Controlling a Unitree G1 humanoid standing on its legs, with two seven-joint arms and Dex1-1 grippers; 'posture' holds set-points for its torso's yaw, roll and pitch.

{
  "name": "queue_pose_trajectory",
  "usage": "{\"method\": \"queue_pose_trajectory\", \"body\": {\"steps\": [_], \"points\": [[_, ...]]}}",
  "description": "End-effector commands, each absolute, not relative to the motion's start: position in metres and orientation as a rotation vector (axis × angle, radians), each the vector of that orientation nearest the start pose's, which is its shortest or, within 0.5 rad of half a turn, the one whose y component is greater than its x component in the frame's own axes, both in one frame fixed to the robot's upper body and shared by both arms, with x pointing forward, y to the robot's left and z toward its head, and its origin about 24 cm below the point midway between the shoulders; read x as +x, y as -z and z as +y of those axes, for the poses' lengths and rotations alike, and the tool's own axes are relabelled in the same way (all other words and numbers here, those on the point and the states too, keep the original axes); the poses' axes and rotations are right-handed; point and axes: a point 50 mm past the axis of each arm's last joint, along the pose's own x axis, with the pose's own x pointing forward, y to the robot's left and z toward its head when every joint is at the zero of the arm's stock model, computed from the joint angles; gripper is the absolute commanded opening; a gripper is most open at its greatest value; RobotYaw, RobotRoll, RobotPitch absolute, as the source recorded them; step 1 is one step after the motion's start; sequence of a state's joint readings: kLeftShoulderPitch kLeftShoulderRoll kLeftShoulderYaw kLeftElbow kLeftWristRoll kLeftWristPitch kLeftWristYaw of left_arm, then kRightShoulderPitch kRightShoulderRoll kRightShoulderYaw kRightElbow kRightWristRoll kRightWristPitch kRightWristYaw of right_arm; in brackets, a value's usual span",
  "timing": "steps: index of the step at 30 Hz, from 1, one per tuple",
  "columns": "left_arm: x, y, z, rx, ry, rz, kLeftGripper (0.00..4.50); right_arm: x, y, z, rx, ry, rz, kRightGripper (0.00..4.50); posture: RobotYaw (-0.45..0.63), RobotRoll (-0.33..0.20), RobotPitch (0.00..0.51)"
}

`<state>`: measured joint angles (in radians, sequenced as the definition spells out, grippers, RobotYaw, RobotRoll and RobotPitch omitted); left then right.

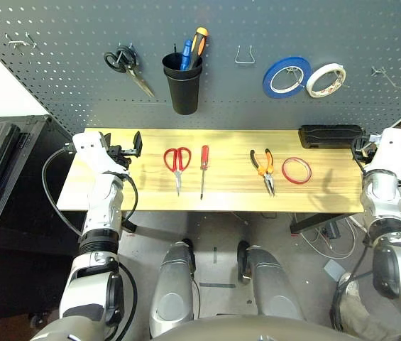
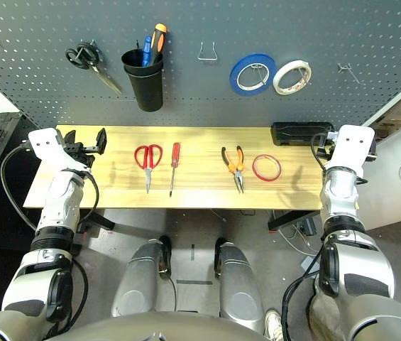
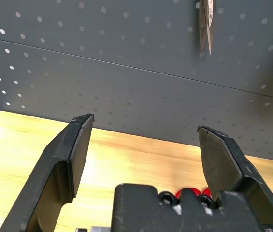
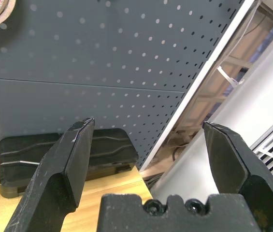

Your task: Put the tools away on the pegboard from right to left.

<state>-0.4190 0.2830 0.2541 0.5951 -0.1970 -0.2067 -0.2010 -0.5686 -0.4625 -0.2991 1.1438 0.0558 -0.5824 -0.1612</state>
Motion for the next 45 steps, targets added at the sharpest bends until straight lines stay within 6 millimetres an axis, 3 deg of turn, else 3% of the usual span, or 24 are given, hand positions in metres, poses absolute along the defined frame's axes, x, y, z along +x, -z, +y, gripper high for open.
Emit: {"method": "queue_pose_trajectory", "body": {"steps": [1,11,17,21,29,35,45], "points": [[0.319,-0.061,0.249,-0.008,-0.066,-0.068,4.47,0.305,-0.052,-0.324,-0.206,0.54,-0.092,4.5,0.12,0.0,0.222],[0.317,-0.063,0.231,-0.025,0.074,-0.038,4.47,0.312,-0.052,-0.33,-0.204,0.458,0.021,4.5,0.1,0.0,0.235],[0.306,-0.07,0.202,-0.003,0.371,0.027,4.47,0.319,-0.051,-0.321,-0.359,0.107,0.181,4.5,0.09,0.0,0.257],[0.296,-0.072,0.189,0.032,0.542,0.108,4.47,0.32,-0.046,-0.316,-0.375,-0.102,0.335,4.5,0.09,0.0,0.269],[0.281,-0.076,0.171,0.09,0.739,0.228,4.47,0.32,-0.035,-0.288,-0.427,-0.489,0.575,4.5,0.1,0.0,0.298],[0.273,-0.078,0.17,0.111,0.77,0.263,4.47,0.321,-0.023,-0.274,-0.487,-0.595,0.684,4.5,0.14,0.0,0.322],[0.261,-0.084,0.18,0.134,0.722,0.28,4.49,0.319,0.0,-0.259,-0.56,-0.607,0.876,4.39,0.23,0.0,0.352]]}}
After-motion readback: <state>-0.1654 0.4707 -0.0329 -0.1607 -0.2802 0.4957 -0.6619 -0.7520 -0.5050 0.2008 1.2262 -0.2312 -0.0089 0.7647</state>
